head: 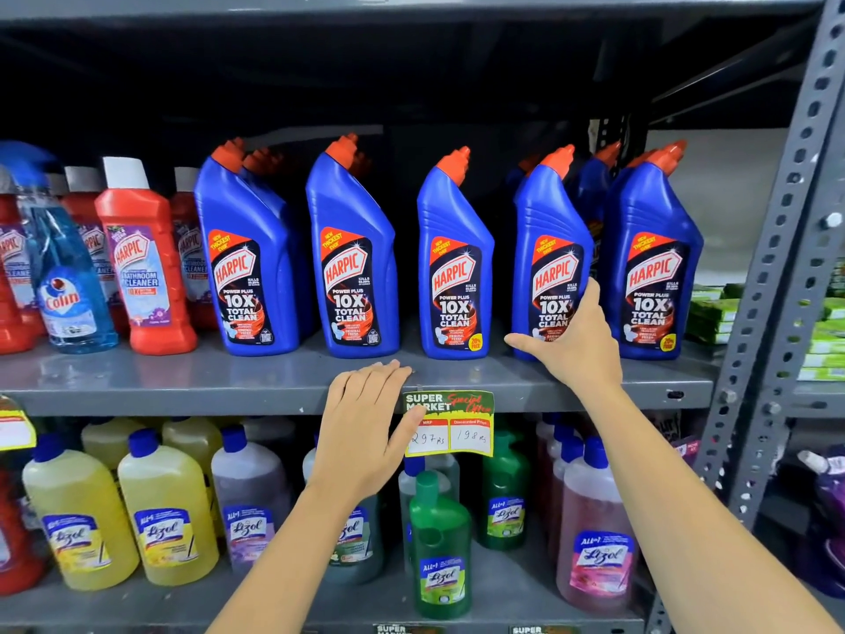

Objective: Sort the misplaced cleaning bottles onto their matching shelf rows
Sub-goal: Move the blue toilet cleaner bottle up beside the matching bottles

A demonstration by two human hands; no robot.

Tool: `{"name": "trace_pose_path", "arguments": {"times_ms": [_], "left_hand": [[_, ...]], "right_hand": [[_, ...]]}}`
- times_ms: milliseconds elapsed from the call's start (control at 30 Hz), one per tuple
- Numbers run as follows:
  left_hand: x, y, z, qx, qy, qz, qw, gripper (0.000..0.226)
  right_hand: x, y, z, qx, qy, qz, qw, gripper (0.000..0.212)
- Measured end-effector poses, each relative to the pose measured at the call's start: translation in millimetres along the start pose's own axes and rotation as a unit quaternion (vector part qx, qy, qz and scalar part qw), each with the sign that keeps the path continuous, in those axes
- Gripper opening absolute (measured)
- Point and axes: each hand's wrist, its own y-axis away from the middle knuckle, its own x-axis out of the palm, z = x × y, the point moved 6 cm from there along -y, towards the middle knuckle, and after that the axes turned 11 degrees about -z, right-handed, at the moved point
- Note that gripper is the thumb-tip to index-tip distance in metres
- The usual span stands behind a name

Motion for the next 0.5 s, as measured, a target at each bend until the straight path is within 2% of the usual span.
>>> {"name": "trace_pose_path", "arguments": {"times_ms": [100,167,233,267,333,367,433,500], "left_hand": [[-5,0,-1,0.0,0.047,-0.027,0.999,0.055],[-8,7,2,-0.011,0.095,-0.065,0.993,0.052],[-10,23,8,-0.028,0.139,-0.115,0.983,0.048],[-8,36,11,-0.032,0.153,-0.14,0.978,0.046],[3,75,19,-0.036,0.155,-0.167,0.973,0.04],[12,97,23,-0.041,0.151,-0.162,0.974,0.038],[39,144,32,-0.067,0.147,-0.097,0.982,0.036],[74,193,41,-0.093,0.135,0.019,0.986,0.035]], "right_hand": [[-2,0,-1,0.008,-0.007,0.0,1.0,0.136],[-7,6,-1,-0.002,-0.04,-0.033,0.999,0.128],[-22,24,0,-0.047,-0.154,-0.123,0.979,0.098],[-30,41,-3,-0.091,-0.213,-0.187,0.955,0.075],[-35,90,-21,-0.183,-0.253,-0.283,0.907,0.039],[-27,117,-34,-0.208,-0.25,-0.292,0.899,0.032],[3,167,-63,-0.176,-0.238,-0.241,0.924,0.028],[44,212,-88,-0.081,-0.224,-0.125,0.963,0.034]]}}
